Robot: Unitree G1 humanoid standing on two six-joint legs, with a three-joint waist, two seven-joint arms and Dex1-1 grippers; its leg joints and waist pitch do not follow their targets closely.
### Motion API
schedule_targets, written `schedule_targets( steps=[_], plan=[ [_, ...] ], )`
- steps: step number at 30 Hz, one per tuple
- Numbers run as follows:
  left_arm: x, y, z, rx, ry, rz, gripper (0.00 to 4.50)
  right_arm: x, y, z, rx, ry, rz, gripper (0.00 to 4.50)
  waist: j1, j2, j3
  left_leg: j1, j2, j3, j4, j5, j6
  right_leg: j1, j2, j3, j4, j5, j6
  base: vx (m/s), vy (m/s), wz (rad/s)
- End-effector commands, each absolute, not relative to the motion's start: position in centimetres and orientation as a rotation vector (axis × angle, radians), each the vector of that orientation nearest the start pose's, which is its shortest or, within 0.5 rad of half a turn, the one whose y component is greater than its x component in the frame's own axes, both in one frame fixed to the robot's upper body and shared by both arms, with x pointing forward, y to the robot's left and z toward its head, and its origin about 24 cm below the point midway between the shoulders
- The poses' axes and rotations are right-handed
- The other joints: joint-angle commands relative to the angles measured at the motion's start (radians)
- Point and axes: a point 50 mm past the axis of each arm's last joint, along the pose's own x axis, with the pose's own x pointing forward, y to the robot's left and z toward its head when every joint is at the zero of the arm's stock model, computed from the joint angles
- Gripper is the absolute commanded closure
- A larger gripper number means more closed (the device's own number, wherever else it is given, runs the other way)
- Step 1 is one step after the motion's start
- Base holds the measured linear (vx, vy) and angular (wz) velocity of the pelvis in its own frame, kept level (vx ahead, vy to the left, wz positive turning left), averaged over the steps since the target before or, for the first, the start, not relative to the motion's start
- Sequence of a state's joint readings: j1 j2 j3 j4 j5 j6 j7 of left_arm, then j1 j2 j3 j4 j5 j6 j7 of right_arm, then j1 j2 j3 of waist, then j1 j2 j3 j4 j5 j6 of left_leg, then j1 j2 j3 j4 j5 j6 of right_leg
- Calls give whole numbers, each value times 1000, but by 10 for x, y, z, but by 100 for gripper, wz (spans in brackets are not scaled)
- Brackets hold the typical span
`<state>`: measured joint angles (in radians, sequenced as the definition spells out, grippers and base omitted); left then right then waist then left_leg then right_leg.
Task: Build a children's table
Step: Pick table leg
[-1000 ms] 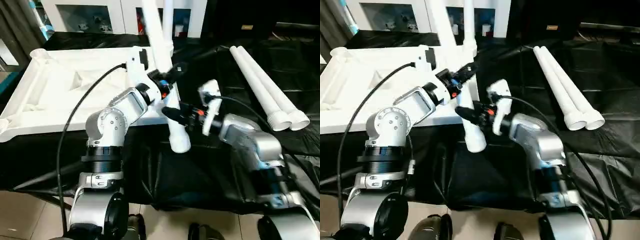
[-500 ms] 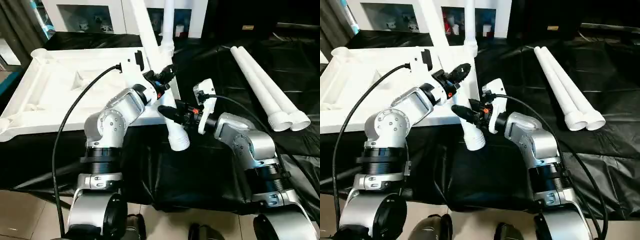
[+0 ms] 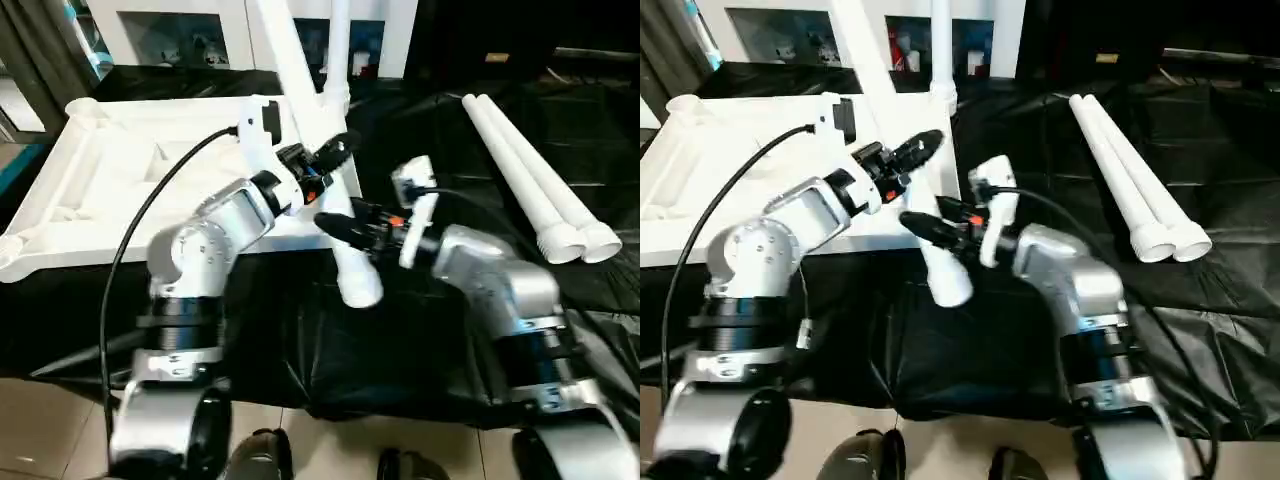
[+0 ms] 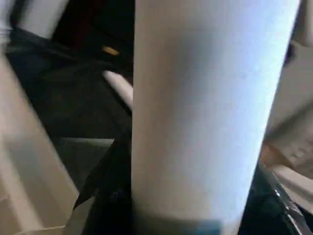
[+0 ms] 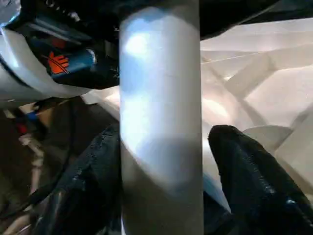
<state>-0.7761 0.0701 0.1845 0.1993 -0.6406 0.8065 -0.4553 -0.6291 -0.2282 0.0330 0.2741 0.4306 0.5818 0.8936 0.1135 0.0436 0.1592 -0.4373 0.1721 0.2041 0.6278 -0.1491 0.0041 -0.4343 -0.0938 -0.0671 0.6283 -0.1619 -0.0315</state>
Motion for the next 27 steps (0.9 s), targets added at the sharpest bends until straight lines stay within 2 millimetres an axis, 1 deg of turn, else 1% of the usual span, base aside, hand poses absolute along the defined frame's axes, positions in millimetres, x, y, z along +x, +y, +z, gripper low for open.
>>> schedule_targets(
  steps=[1,2,3,4,5,6,7,9,11,12,13,15,16,17,18,19,20,22,23,24,25,27],
  plan=[
    [343,86,187,-526,132,-979,267,330,-114,137,227,176,1139,122,2,-10,-133,44,51,-33,-67,-130,52,62,-62,42,-64,-162,-218,0,0,0],
    [342,87,190,-528,131,-1019,268,328,-116,137,230,193,1167,99,2,-11,-133,45,50,-33,-66,-131,51,61,-62,41,-65,-165,-217,0,0,0],
    [341,87,193,-535,127,-1053,268,326,-118,137,233,210,1193,93,3,-10,-133,46,51,-34,-68,-135,48,62,-60,41,-63,-167,-217,0,0,0],
    [340,87,196,-547,122,-1083,268,324,-120,137,234,224,1219,93,3,-15,-134,47,51,-33,-68,-136,46,62,-59,41,-61,-159,-219,0,0,0],
    [338,87,201,-566,111,-1124,268,321,-121,136,238,244,1249,90,3,-13,-134,47,52,-33,-68,-138,45,62,-60,41,-61,-158,-221,0,0,0],
    [336,87,206,-582,92,-1165,268,318,-123,135,236,269,1276,90,3,-21,-135,47,51,-31,-68,-141,44,64,-61,41,-63,-159,-226,0,0,0],
    [335,86,211,-590,70,-1193,268,316,-125,133,228,295,1305,90,5,-18,-136,46,51,-32,-66,-139,43,65,-64,41,-62,-160,-229,0,0,0],
    [334,86,213,-593,56,-1207,268,314,-125,131,222,310,1319,90,5,-20,-135,43,52,-32,-66,-143,41,64,-63,42,-63,-166,-228,0,0,0],
    [331,84,221,-608,6,-1287,268,308,-124,128,216,342,1380,90,6,-20,-136,43,51,-33,-65,-150,37,66,-65,42,-64,-176,-225,0,0,0],
    [331,84,221,-608,6,-1288,268,308,-124,128,216,342,1381,107,7,-21,-136,43,52,-33,-66,-153,38,66,-64,41,-65,-181,-225,0,0,0],
    [330,81,223,-613,-3,-1306,268,307,-122,125,213,363,1391,107,8,-21,-138,43,53,-34,-65,-155,36,65,-65,41,-64,-181,-228,0,0,0],
    [329,80,224,-614,-9,-1321,268,307,-121,124,210,369,1397,124,7,-22,-138,42,53,-34,-65,-161,35,66,-65,41,-65,-190,-225,0,0,0],
    [328,80,224,-613,-10,-1327,268,307,-121,124,209,370,1398,132,8,-21,-138,43,53,-35,-65,-164,32,65,-66,41,-66,-200,-221,0,0,0],
    [328,80,224,-613,-10,-1327,268,307,-121,124,209,370,1398,132,7,-21,-138,43,53,-35,-66,-164,30,65,-65,41,-65,-202,-220,0,0,0],
    [328,80,224,-612,-8,-1331,268,307,-121,124,209,371,1398,151,8,-19,-139,44,53,-35,-66,-167,28,63,-64,41,-66,-204,-218,0,0,0],
    [328,80,224,-610,-7,-1332,268,307,-121,124,210,369,1397,162,8,-19,-139,45,54,-35,-66,-170,26,63,-63,41,-66,-204,-217,0,0,0],
    [328,80,224,-611,-7,-1334,268,308,-121,124,210,366,1393,168,8,-17,-139,45,54,-36,-66,-172,25,62,-64,41,-66,-206,-217,0,0,0],
    [329,82,224,-596,-8,-1331,268,310,-120,126,208,347,1374,176,8,-18,-141,45,53,-36,-66,-170,24,63,-63,40,-65,-198,-216,0,0,0],
    [330,82,224,-594,-8,-1331,212,310,-120,126,209,344,1368,197,7,-18,-142,44,53,-35,-66,-166,26,63,-63,40,-64,-192,-217,0,0,0],
    [330,82,224,-595,-8,-1327,198,311,-120,126,209,342,1364,202,8,-18,-142,45,53,-35,-66,-166,26,62,-63,40,-65,-194,-217,0,0,0],
    [334,83,223,-605,4,-1279,198,313,-119,127,199,326,1331,202,7,-15,-142,45,53,-35,-66,-168,24,61,-63,40,-65,-196,-217,0,0,0],
    [337,84,222,-619,15,-1246,189,315,-119,126,198,321,1309,219,6,-16,-143,47,53,-35,-66,-170,19,60,-63,40,-66,-197,-218,0,0,0]
  ],
)
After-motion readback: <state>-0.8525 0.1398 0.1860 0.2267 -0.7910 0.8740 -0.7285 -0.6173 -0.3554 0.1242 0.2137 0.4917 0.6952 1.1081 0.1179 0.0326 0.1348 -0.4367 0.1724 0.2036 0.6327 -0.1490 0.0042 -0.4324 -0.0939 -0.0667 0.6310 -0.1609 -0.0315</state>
